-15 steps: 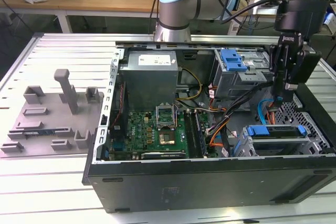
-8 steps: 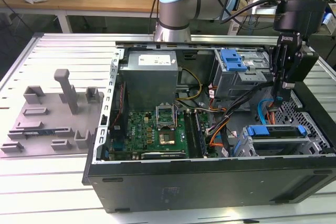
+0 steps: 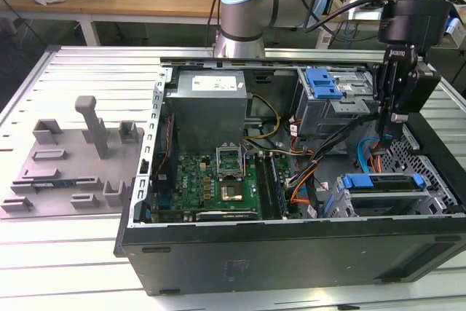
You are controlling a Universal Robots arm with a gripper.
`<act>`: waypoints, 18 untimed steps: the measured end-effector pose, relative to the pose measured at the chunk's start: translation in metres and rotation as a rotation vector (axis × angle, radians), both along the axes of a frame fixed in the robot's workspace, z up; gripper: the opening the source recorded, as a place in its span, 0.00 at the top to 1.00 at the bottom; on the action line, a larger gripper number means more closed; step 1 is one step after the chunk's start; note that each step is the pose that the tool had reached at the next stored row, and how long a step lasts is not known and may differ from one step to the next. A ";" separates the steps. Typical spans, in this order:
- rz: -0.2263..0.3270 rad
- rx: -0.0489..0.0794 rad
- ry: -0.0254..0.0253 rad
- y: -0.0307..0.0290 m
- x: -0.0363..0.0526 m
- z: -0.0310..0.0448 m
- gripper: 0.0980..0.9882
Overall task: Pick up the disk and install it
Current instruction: 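Insert the first disk wire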
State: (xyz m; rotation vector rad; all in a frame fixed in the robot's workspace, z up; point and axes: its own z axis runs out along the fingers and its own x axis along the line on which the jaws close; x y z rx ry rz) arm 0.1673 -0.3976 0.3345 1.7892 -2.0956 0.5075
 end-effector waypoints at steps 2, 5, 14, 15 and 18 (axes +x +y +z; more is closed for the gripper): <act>0.000 -0.001 -0.0001 0.0000 0.0003 -0.0010 0.75; 0.001 -0.003 -0.0001 0.0001 0.0007 -0.0017 0.75; 0.002 -0.005 -0.0036 0.0011 0.0008 -0.0024 0.92; 0.002 -0.005 -0.0039 0.0011 0.0008 -0.0025 0.92; 0.002 -0.005 -0.0041 0.0011 0.0008 -0.0025 0.92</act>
